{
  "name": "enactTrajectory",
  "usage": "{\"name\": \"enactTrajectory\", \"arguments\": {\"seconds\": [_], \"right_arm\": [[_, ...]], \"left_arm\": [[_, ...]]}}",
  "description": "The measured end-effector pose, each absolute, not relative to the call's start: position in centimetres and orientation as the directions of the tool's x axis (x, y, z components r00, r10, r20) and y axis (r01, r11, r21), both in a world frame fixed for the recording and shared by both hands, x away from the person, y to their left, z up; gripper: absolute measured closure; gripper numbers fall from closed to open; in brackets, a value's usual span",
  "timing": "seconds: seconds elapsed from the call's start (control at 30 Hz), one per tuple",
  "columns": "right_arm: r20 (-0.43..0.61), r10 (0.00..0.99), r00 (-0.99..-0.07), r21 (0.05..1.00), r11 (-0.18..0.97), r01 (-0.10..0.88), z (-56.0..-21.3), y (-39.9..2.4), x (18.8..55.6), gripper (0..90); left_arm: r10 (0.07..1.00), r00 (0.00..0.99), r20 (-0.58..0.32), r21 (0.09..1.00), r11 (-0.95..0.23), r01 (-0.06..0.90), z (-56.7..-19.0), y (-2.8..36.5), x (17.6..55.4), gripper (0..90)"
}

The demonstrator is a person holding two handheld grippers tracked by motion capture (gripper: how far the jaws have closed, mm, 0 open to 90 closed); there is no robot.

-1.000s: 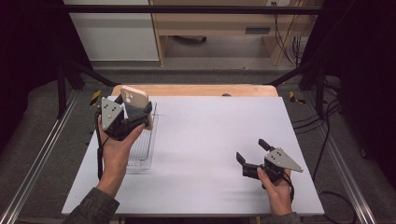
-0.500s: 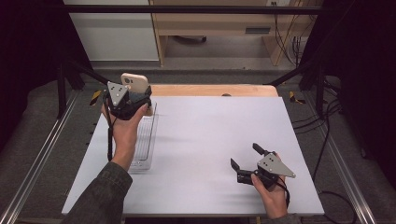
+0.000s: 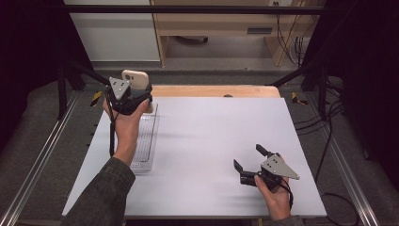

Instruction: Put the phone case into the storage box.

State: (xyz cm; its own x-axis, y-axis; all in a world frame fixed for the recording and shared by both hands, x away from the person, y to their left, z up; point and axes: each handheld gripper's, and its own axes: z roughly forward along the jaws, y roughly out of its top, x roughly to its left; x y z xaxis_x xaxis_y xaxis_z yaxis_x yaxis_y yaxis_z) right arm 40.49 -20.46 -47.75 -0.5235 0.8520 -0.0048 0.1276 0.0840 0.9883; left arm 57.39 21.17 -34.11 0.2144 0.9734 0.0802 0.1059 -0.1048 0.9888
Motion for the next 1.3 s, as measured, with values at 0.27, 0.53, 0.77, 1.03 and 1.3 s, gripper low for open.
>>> {"name": "enactTrajectory", "arguments": {"seconds": [0.27,0.53,0.77,1.03,1.3], "right_arm": [[-0.004,0.852,-0.523,0.988,0.083,0.127,-47.8,-20.6,40.5,3.8],[-0.003,0.852,-0.523,0.988,0.082,0.127,-47.8,-20.5,40.5,3.8],[0.003,0.853,-0.522,0.989,0.075,0.127,-47.8,-20.6,40.5,3.8],[0.005,0.854,-0.519,0.989,0.073,0.13,-47.8,-20.7,40.5,3.8],[-0.001,0.851,-0.524,0.989,0.08,0.127,-47.8,-20.7,40.5,3.8]], "left_arm": [[0.976,0.208,0.066,0.988,-0.093,0.122,-34.4,21.2,58.0,10.9],[0.974,0.212,0.076,0.987,-0.105,0.126,-34.8,21.2,58.3,11.0],[0.978,0.197,0.073,0.985,-0.102,0.136,-35.4,21.7,59.0,11.1],[0.979,0.198,0.054,0.987,-0.082,0.14,-36.4,21.6,60.0,11.1],[0.982,0.184,0.042,0.989,-0.067,0.134,-36.5,21.9,60.5,11.1]]}}
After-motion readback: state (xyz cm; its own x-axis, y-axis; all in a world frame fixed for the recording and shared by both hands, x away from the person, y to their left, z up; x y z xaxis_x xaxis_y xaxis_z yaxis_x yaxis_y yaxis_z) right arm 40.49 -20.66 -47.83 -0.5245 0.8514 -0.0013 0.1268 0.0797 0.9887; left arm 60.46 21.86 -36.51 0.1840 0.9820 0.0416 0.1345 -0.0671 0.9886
